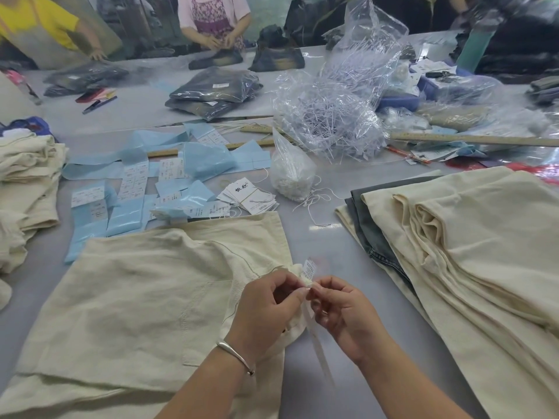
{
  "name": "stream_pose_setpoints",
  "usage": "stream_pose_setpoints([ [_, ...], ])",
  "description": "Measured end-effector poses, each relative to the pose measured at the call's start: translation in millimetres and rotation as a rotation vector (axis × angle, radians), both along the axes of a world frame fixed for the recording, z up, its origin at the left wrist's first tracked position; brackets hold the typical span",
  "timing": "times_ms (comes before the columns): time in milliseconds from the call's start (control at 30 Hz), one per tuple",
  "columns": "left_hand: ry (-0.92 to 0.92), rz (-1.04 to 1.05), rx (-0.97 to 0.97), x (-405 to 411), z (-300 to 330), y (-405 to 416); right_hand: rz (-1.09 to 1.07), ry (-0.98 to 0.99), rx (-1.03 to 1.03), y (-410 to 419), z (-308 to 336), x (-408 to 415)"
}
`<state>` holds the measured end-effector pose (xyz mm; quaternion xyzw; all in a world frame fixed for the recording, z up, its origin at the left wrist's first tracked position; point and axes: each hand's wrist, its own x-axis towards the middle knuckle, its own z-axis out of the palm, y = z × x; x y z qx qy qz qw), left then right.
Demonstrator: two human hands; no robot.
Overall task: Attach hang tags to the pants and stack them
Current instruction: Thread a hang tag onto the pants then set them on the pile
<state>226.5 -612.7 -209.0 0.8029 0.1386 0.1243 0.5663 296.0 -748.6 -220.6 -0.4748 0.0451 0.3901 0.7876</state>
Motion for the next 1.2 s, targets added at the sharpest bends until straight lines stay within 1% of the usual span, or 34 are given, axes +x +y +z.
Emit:
stream_pose_setpoints([
  [367,-0.011,0.026,0.036,1,0,-1,0.025,-0.069,-0.032,-3,2,-3],
  [433,-0.019,0.025,0.049,0,0,-2,0.003,-0.138,-0.070,-3,1,-4],
  [567,-0.028,0.018,0.117,0,0,0,-0.074,-0.395,-0.172,-4,1,-6],
  [600,-0.022,0.009,0.096,0,0,0,-0.083,-0.428,-0.177,-4,1,-7],
  [667,0.006,-0.024,-0.009,1,0,2,-0.079,-0.459,-0.168,-4,3,-8],
  [767,0.056,-0.102,-0.172,3,1,10,-0.028,-0.458,-0.153,-4,7,-9],
  [833,0.073,-0.130,-0.229,4,2,16,0.021,-0.459,-0.136,-4,7,-8],
  [900,0.079,-0.138,-0.246,4,4,23,0.053,-0.464,-0.108,-2,9,-8],
  [967,0.075,-0.129,-0.207,3,4,26,0.066,-0.472,-0.091,1,11,-9],
  [1033,0.072,-0.100,-0.155,1,0,27,0.080,-0.479,-0.118,4,14,-8],
  [1067,0.080,-0.077,-0.121,-1,-3,27,0.096,-0.487,-0.160,6,17,-6],
  [1100,0.101,-0.050,-0.071,-2,-7,27,0.127,-0.523,-0.249,8,20,-4],
  [1133,0.128,-0.028,-0.004,-3,-9,27,0.178,-0.613,-0.413,12,21,-1],
  [1200,0.173,-0.041,0.149,-5,-13,33,0.347,-0.890,-0.905,24,24,8],
])
